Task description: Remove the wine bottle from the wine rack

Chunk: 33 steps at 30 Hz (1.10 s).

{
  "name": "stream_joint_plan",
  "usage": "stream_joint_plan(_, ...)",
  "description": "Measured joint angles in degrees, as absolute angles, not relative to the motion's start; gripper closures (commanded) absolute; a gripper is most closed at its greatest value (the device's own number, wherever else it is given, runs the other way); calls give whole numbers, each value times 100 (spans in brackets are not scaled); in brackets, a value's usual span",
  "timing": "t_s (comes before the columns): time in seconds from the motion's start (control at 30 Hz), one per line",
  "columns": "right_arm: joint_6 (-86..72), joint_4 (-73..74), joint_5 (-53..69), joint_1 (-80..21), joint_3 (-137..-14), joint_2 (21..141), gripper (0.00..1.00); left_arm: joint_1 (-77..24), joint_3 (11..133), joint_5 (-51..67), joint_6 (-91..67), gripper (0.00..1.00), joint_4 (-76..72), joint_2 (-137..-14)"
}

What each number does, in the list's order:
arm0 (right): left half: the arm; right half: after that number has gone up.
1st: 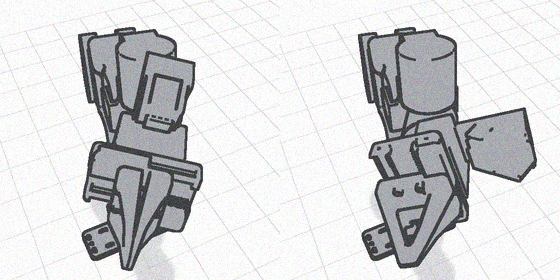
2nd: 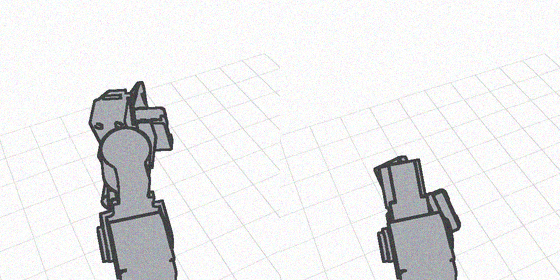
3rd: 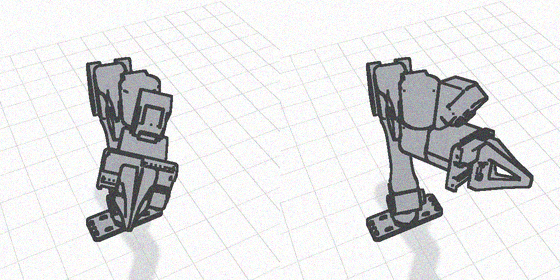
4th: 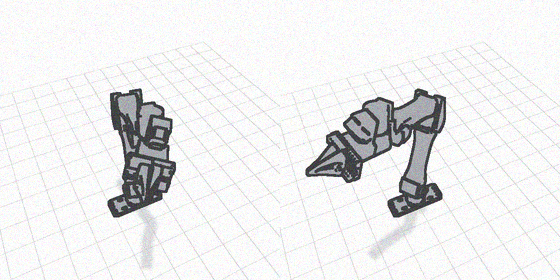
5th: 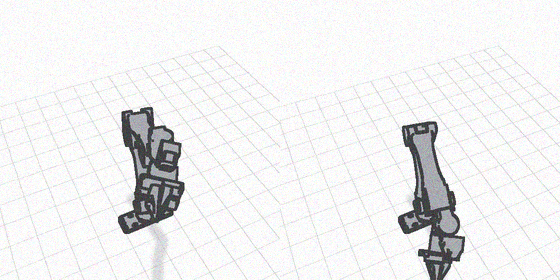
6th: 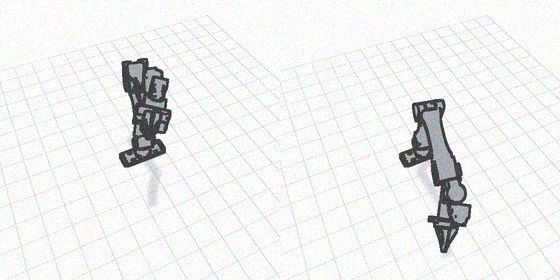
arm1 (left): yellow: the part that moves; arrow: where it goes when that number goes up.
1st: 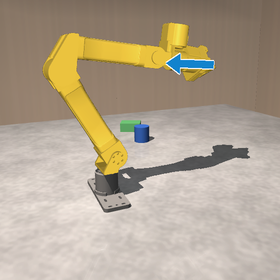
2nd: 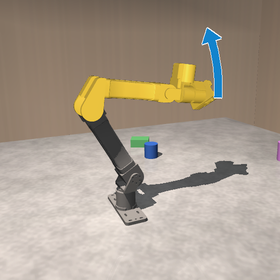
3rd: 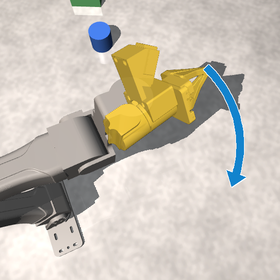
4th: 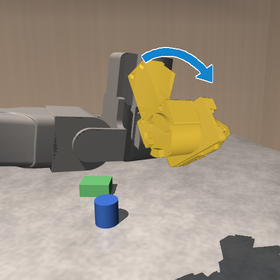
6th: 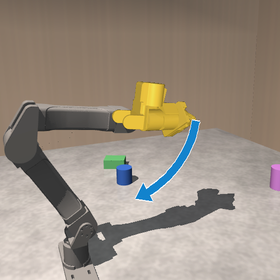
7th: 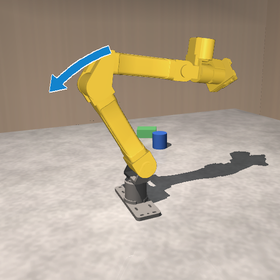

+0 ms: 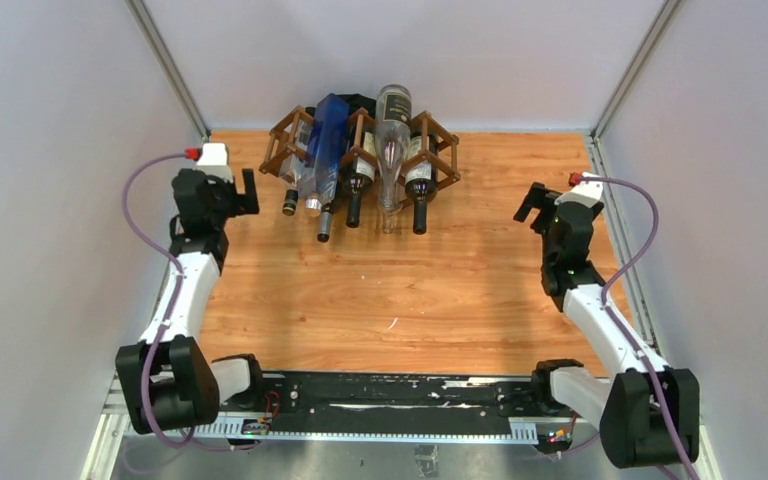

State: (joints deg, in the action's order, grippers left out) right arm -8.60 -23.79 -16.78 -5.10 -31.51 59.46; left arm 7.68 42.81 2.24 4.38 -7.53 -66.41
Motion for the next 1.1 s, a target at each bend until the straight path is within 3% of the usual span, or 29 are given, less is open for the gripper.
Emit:
stream_joint_plan(0.3, -2897, -1918, -8, -287, -2628, 5680, 0, 1376, 5723, 1129, 587, 0, 1313, -6707)
stream_joint_plan(0.5, -3089, -185, 478, -340, -4425, 6442, 0, 1376, 6764, 1586, 585, 0, 2303, -7057)
stream_joint_plan(0.67, -3098, 21, 1055, -410, -5037, 6180, 0, 1376, 7122, 1865, 580, 0, 2729, -7255)
stream_joint_plan(0.77, -2926, 838, 947, -926, -5975, 6650, 1, 1376, 7236, 1957, 585, 0, 2950, -7341)
stream_joint_plan(0.97, -2517, 2169, 183, -3140, -8501, 8134, 1, 1376, 7354, 2062, 591, 0, 3232, -7432)
stream_joint_plan(1.1, -2436, 2724, 80, -4025, -9900, 9048, 0, 1376, 7415, 2084, 650, 0, 3350, -7540)
